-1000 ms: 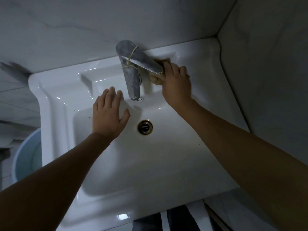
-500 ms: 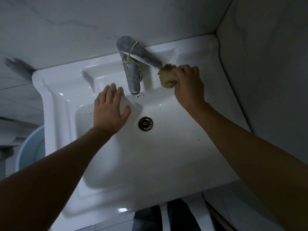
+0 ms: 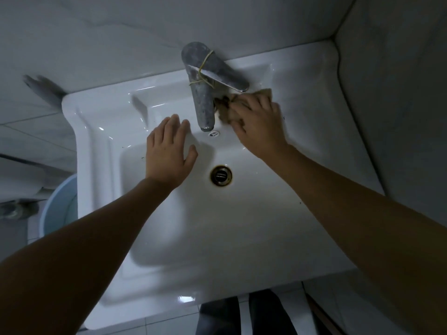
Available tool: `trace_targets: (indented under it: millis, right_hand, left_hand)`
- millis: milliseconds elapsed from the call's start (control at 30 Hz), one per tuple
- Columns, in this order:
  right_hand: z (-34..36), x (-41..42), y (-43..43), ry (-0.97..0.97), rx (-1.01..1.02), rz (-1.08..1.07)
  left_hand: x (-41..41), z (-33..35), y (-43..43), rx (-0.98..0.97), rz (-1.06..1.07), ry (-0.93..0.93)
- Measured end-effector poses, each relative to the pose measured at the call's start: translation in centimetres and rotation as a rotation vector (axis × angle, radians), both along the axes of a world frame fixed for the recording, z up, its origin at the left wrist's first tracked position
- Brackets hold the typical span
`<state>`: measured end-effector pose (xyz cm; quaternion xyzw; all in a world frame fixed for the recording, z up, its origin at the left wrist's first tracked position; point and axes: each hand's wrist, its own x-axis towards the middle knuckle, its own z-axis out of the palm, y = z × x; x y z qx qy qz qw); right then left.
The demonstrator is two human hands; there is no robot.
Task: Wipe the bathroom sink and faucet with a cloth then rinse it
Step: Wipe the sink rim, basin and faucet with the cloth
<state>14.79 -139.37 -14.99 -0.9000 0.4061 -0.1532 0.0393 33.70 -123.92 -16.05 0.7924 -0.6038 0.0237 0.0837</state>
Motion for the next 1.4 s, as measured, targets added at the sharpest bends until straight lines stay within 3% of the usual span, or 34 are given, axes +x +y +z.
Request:
trace_targets:
  millis: [133, 267, 400, 667, 800, 1033, 1167, 1400]
  right_hand:
    - [0.4, -2.1, -1.3, 0.073, 0.056, -0.144]
    - [0.7, 2.9, -0.2, 0.031, 0.129, -0.27]
    - [-0.3, 5.8, 2.0, 0.028, 0.071, -0.188]
    - [-0.1, -2.4, -0.7, 0.048, 0.004, 0.137]
    - [0.4, -4.0, -1.3, 0.015, 0.031, 0.026]
    - [0.9, 2.3, -1.0, 0.066, 0.072, -0.257]
    - [1.1, 0.4, -1.8, 0.155, 0.04, -0.228]
    - [1.3, -2.2, -2.9, 0.089, 0.04, -0.085]
  left_hand:
    - [1.1, 0.7, -0.7, -0.062, -0.025, -0.049]
    - [1.4, 0.4, -1.3, -0.049, -0.028, -0.044]
    - [0.6, -0.5, -1.2, 0.017, -0.009, -0.019]
    - [0.4, 0.2, -1.5, 0.036, -0.006, 0.006]
    - [0.3, 0.6, -1.8, 0.056, 0.009, 0.021]
    - [0.7, 0.7, -1.6, 0.035, -0.025, 0.025]
    - [0.9, 0.9, -1.4, 0.053, -0.042, 0.035]
    - [0.8, 1.0, -1.5, 0.059, -0.025, 0.048]
